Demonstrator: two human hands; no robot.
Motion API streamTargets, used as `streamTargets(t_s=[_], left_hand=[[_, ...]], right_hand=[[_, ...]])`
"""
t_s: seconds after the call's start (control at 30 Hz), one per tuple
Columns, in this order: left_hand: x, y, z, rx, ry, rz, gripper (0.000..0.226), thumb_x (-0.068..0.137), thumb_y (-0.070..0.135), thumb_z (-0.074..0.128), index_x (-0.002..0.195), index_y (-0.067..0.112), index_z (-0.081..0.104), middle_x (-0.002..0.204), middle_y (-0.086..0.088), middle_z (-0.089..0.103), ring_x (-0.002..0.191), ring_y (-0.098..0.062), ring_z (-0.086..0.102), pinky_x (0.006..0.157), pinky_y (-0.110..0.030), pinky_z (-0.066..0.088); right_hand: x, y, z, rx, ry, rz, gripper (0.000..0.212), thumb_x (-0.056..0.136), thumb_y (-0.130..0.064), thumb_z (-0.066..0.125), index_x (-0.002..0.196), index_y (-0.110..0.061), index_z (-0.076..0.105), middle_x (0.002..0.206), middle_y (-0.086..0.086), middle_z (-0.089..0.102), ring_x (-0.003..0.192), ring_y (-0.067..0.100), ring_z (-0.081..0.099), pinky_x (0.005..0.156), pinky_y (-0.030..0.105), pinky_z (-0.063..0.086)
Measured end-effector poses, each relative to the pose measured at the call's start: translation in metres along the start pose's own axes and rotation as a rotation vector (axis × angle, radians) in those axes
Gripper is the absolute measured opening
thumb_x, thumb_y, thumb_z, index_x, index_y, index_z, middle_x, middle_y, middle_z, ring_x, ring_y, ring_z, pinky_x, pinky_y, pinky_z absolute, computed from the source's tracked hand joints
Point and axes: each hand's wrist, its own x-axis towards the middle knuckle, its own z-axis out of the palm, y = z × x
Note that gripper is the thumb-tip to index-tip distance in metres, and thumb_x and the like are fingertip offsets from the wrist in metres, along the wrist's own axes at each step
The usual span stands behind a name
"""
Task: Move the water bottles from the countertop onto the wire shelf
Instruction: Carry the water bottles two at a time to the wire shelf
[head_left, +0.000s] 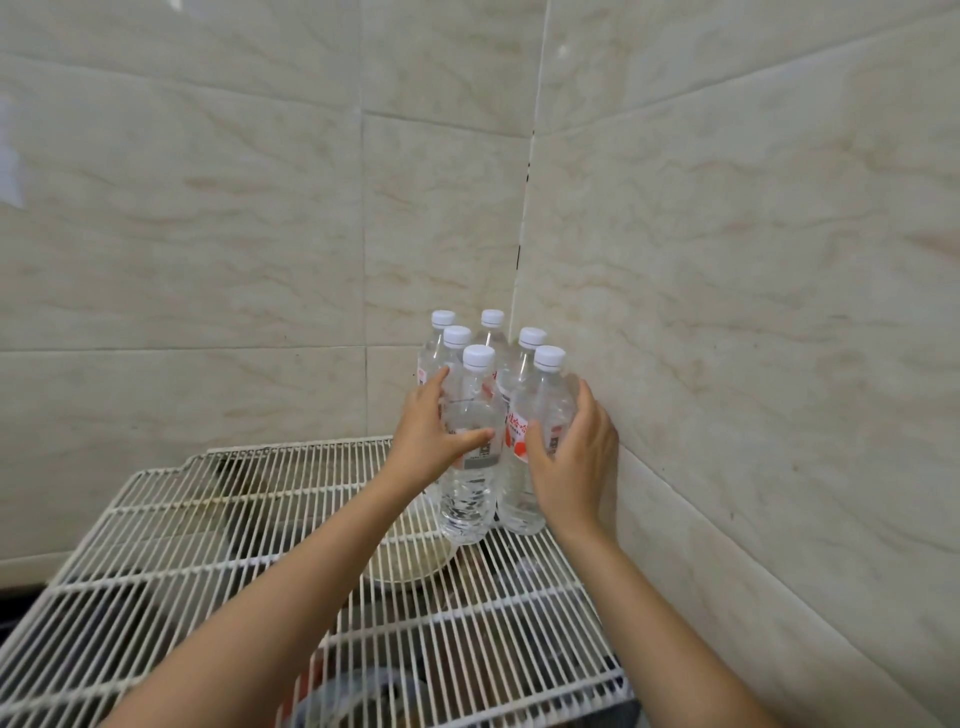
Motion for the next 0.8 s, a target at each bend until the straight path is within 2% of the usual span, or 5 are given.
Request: streamTargets(t_s=[0.1, 0.3, 0.47, 0.63, 0.8], left_hand=[[-0.020, -0.001, -0.009, 0.031, 0.024, 0.015, 0.086, 0.072, 0.030, 0.073, 0.142, 0.023, 0.023, 0.141, -0.008, 0.034, 0.121, -0.018, 0.044, 0.102, -0.033, 0.039], [-0.082, -0.024, -0.058, 0.171, 0.160, -0.073, 0.070, 0.080, 0.025, 0.066, 0.139, 0.016, 0.031, 0.138, -0.012, 0.037, 0.122, -0.024, 0.045, 0.100, -0.036, 0.038], [-0.167, -0.042, -0.135, 0.282, 0.458, -0.144, 0.054, 0.083, 0.016, 0.063, 0.131, 0.010, 0.042, 0.124, -0.007, 0.044, 0.108, -0.014, 0.044, 0.094, -0.030, 0.037], [-0.287, -0.072, -0.212, 0.412, 0.791, -0.384, 0.045, 0.082, 0.010, 0.064, 0.124, 0.007, 0.050, 0.113, 0.001, 0.042, 0.111, -0.021, 0.047, 0.096, -0.038, 0.040], [-0.405, -0.095, -0.277, 0.514, 0.974, -0.654, 0.044, 0.079, 0.008, 0.066, 0.121, 0.005, 0.053, 0.118, -0.015, 0.050, 0.109, -0.032, 0.052, 0.093, -0.042, 0.041]], right_hand=[[-0.019, -0.004, -0.003, 0.086, 0.025, -0.028, 0.075, 0.077, -0.047, 0.037, 0.138, -0.005, 0.031, 0.140, 0.014, 0.040, 0.129, 0.026, 0.035, 0.105, 0.016, 0.017], [-0.060, -0.028, -0.004, 0.180, -0.112, -0.056, 0.071, 0.077, -0.047, 0.034, 0.135, -0.007, 0.035, 0.138, 0.014, 0.041, 0.128, 0.023, 0.035, 0.101, 0.024, 0.025], [-0.116, -0.075, 0.010, 0.335, -0.360, -0.134, 0.067, 0.080, -0.046, 0.039, 0.136, -0.008, 0.034, 0.139, 0.010, 0.038, 0.130, 0.016, 0.031, 0.106, 0.025, 0.021], [-0.185, -0.128, 0.033, 0.482, -0.601, -0.214, 0.051, 0.089, -0.024, 0.054, 0.135, -0.011, 0.037, 0.143, 0.007, 0.034, 0.134, 0.015, 0.027, 0.105, 0.020, 0.017], [-0.265, -0.193, 0.054, 0.505, -0.692, -0.371, 0.059, 0.078, -0.041, 0.047, 0.125, -0.006, 0.051, 0.133, 0.019, 0.047, 0.123, 0.015, 0.028, 0.099, 0.031, 0.028]])
